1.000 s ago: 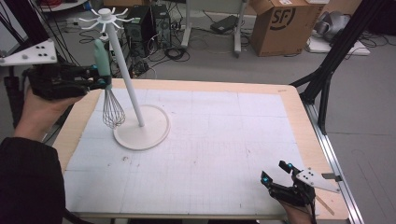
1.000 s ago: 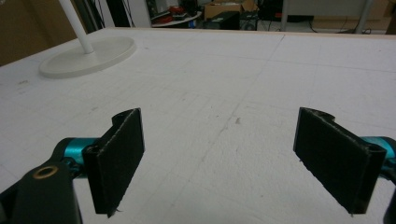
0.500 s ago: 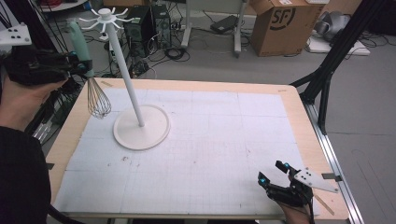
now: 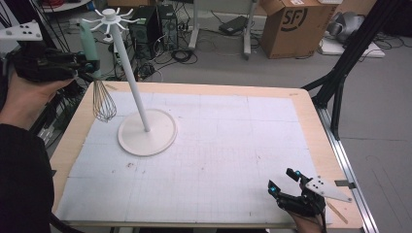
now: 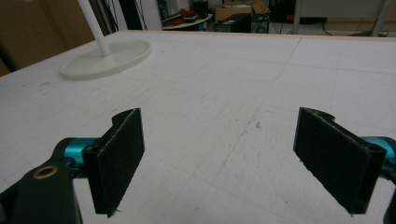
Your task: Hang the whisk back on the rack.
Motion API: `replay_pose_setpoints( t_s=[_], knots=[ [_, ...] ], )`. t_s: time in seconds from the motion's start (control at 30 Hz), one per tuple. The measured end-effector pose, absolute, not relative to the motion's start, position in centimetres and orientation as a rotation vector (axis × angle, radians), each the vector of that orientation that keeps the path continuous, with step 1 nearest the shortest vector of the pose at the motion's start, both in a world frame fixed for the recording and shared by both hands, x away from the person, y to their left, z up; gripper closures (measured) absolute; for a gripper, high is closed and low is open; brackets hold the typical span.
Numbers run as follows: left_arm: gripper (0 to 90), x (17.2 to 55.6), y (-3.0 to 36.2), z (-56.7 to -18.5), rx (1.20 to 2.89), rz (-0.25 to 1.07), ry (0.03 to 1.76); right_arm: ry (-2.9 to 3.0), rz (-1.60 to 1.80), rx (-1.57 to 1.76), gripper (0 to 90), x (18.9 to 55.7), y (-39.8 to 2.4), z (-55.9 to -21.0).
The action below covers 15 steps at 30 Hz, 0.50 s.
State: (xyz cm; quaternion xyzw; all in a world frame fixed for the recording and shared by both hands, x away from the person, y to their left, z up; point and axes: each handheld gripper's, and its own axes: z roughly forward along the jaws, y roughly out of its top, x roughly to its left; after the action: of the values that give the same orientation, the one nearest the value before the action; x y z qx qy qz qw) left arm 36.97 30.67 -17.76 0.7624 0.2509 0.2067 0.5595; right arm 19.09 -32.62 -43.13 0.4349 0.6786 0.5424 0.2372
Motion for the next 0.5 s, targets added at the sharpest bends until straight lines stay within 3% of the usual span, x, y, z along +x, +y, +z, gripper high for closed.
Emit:
replay_pose_setpoints(
  t_s=[0.5],
  knots=[
    [69.0,38.3,30.3,-18.3,1.794,0.462,0.597,1.855,1.478,1.194,15.4,19.0,-32.7,-43.2]
  ],
)
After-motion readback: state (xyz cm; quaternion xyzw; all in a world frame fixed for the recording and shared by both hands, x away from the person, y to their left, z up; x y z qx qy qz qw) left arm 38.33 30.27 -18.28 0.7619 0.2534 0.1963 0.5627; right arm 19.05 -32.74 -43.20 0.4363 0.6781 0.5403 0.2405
